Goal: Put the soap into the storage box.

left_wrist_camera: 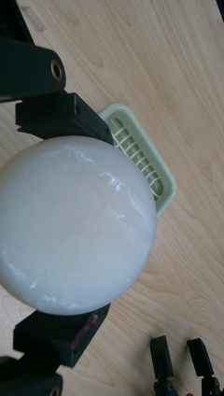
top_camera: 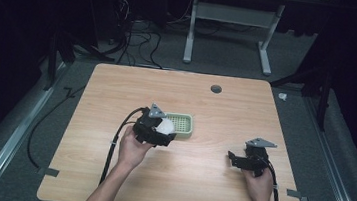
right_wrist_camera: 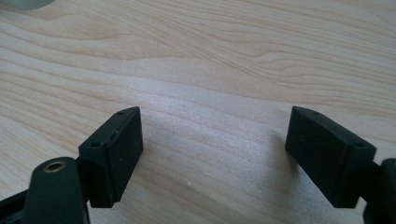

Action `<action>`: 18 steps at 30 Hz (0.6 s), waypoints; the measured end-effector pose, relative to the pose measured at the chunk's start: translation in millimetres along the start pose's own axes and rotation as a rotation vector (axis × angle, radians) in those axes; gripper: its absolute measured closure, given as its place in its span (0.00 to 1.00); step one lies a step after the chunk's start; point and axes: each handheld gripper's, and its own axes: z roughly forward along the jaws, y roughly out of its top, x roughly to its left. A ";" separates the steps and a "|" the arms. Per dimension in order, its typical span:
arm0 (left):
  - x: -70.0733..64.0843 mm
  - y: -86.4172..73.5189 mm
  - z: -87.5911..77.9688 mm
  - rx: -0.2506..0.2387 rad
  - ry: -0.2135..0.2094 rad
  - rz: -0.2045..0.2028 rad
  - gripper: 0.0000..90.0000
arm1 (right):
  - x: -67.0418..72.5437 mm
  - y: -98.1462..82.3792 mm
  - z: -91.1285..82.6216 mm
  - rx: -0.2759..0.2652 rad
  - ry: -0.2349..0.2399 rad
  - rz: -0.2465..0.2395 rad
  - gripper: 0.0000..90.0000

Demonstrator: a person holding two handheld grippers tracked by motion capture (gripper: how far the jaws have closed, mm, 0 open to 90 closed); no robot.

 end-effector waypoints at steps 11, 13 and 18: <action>3.4 12.3 8.3 0.015 0.009 0.021 0.27 | -0.3 0.0 0.0 -0.001 0.001 -0.001 0.22; 3.8 13.8 9.2 0.018 0.013 0.024 0.27 | -0.3 0.0 0.0 -0.001 0.001 -0.001 0.22; 7.6 18.9 13.9 0.019 0.022 0.019 0.27 | -0.3 0.0 0.0 -0.001 0.001 -0.001 0.22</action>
